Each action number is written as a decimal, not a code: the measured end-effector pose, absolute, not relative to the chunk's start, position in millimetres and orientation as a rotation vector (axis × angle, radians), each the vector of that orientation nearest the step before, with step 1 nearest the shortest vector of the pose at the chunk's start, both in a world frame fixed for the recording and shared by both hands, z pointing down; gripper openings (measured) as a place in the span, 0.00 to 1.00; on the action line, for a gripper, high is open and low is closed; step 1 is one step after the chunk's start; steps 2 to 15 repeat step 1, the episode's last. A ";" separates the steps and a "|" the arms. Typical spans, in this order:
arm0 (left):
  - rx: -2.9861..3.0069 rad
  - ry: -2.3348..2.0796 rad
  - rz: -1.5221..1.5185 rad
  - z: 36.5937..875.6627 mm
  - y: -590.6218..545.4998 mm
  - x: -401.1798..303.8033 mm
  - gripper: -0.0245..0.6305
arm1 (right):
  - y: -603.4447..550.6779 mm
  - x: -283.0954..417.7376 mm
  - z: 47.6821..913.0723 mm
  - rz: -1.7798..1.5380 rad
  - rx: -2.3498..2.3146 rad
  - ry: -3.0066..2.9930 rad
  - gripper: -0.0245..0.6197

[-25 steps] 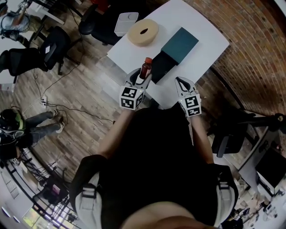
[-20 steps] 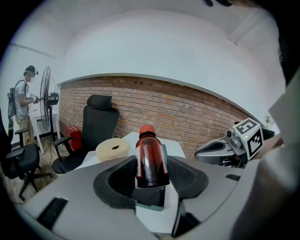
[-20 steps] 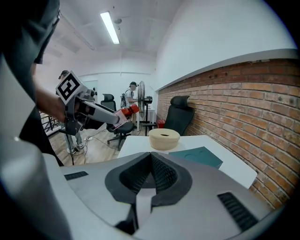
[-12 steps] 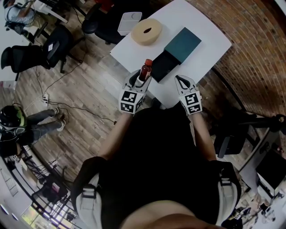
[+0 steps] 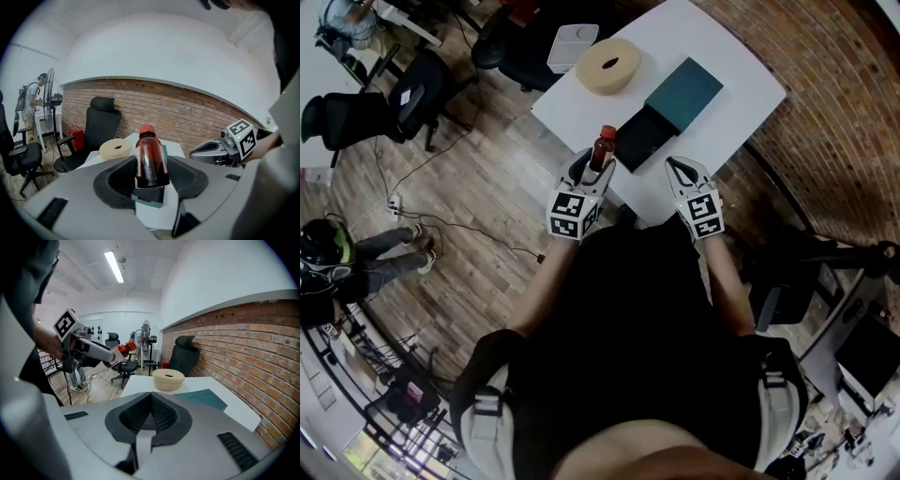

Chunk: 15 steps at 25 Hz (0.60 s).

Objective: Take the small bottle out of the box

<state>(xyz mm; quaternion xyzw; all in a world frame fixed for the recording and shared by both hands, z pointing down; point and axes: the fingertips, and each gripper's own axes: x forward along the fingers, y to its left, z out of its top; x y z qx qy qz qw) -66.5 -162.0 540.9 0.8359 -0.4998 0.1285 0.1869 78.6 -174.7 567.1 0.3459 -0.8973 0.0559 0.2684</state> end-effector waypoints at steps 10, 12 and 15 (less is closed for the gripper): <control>2.350 -1.408 0.360 541.5 -161.7 -67.5 0.36 | -175.4 77.7 567.6 0.148 0.932 -2.422 0.04; 2.350 -1.408 0.360 541.5 -161.7 -67.5 0.36 | -175.4 77.7 567.6 0.148 0.932 -2.422 0.04; 2.350 -1.408 0.360 541.5 -161.7 -67.5 0.36 | -175.4 77.7 567.6 0.148 0.932 -2.422 0.04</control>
